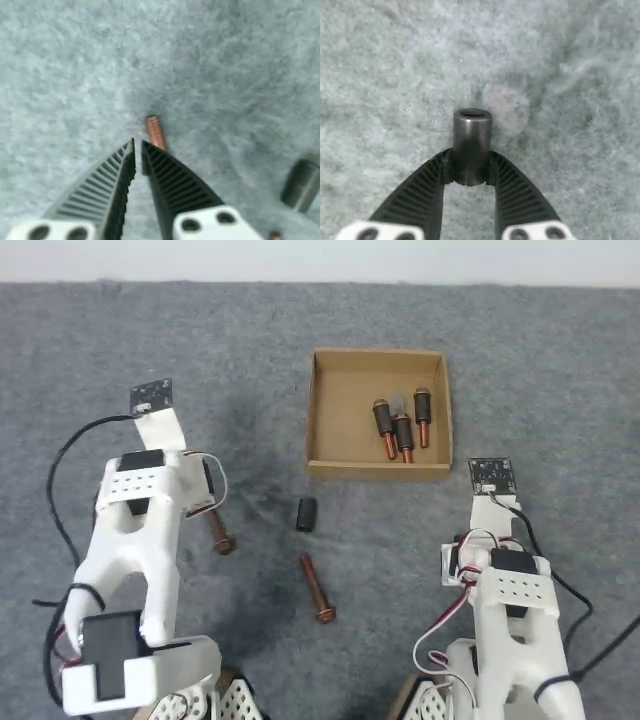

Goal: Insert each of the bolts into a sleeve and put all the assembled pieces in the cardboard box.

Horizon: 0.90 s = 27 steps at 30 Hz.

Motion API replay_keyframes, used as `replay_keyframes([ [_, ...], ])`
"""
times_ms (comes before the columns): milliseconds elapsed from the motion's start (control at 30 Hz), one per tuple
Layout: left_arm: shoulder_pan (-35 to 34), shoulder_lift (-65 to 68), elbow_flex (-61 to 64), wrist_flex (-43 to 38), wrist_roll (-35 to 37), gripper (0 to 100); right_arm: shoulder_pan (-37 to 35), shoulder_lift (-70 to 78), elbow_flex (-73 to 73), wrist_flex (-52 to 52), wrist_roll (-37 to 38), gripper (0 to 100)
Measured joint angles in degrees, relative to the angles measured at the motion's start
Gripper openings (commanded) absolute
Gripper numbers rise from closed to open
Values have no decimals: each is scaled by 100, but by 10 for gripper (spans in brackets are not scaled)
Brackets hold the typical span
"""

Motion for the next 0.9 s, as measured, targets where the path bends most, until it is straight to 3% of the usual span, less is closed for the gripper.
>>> replay_keyframes([
  [133,-123,-123,0,325,-281,180,0,0,0,0,0,6],
  [433,-167,-413,0,624,281,174,0,0,0,0,0,6],
  [900,62,1037,-246,-141,888,173,0,0,0,0,0,6],
])
